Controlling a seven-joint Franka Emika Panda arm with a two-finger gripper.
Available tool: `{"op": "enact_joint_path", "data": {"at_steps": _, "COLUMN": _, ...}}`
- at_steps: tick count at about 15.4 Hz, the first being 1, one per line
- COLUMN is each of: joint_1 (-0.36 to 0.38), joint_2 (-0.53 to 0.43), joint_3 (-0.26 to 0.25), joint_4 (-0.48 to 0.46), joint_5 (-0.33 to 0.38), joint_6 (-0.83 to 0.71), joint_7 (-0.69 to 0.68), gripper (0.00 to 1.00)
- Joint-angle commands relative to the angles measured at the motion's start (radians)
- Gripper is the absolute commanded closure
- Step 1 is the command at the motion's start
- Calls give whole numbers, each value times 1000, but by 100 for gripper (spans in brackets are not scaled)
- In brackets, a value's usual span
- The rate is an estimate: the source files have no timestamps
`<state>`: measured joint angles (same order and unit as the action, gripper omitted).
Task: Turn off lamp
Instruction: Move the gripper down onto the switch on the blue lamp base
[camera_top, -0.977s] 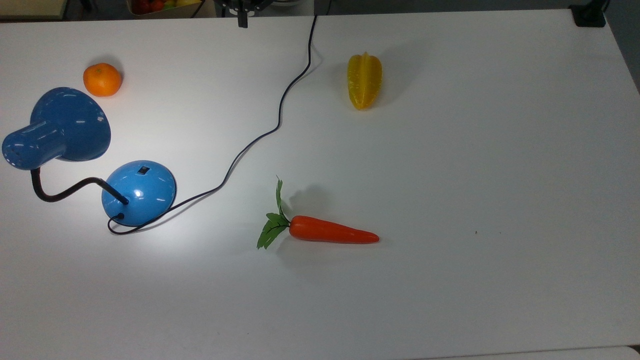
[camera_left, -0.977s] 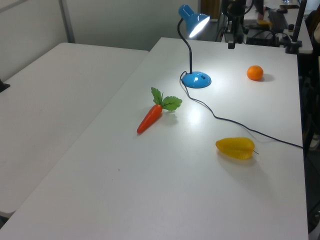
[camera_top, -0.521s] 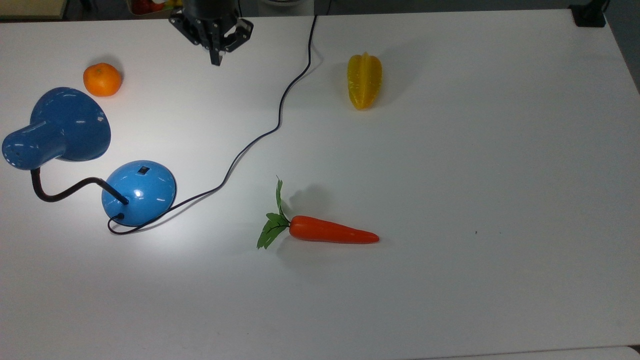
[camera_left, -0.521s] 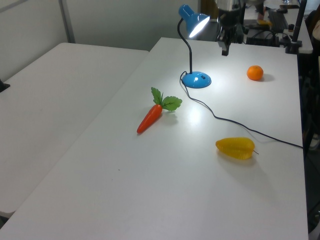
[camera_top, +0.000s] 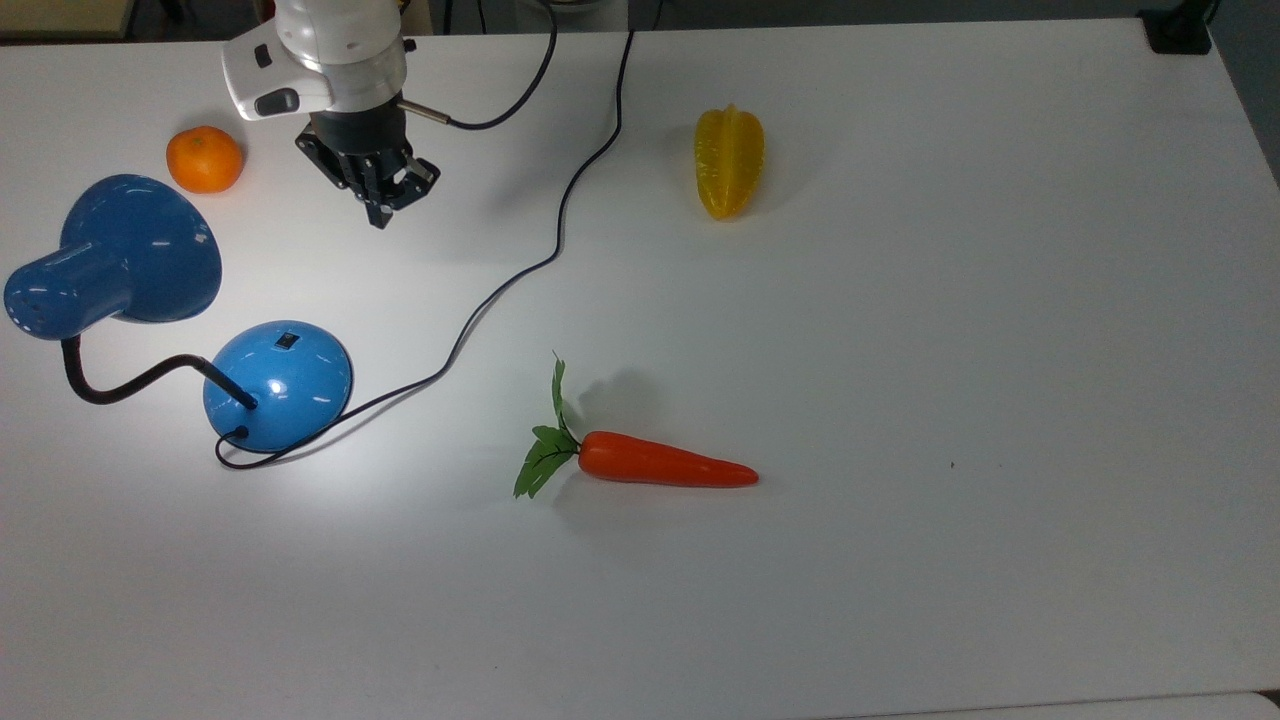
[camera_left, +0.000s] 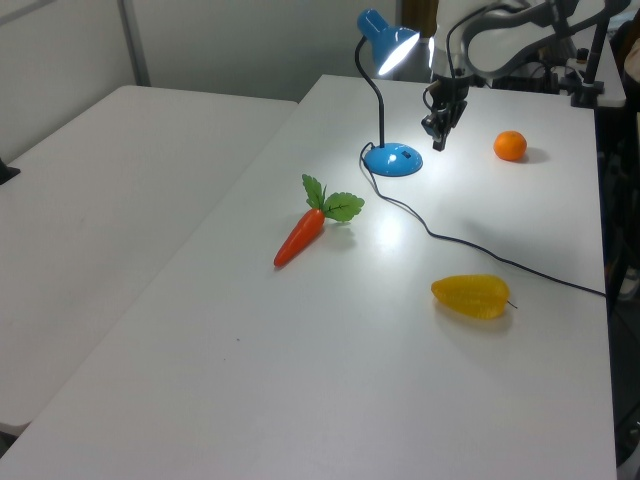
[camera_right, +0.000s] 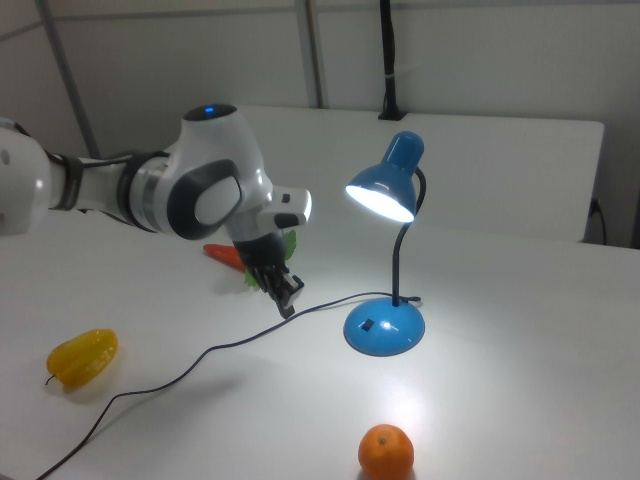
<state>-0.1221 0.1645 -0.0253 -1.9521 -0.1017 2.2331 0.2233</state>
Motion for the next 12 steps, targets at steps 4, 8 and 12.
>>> {"op": "enact_joint_path", "data": {"at_steps": 4, "joint_1": -65, "joint_2": 110, "joint_3": -4, "joint_4": -11, "joint_5": -6, "joint_6": 235, "joint_7": 25, "gripper": 100}}
{"op": "enact_joint_path", "data": {"at_steps": 8, "joint_1": -87, "joint_2": 151, "joint_3": -5, "joint_4": -5, "joint_5": -12, "joint_6": 344, "joint_7": 19, "gripper": 100}}
{"op": "enact_joint_path", "data": {"at_steps": 12, "joint_1": -105, "joint_2": 185, "joint_3": -5, "joint_4": -2, "joint_5": -30, "joint_6": 445, "joint_7": -19, "gripper": 100}}
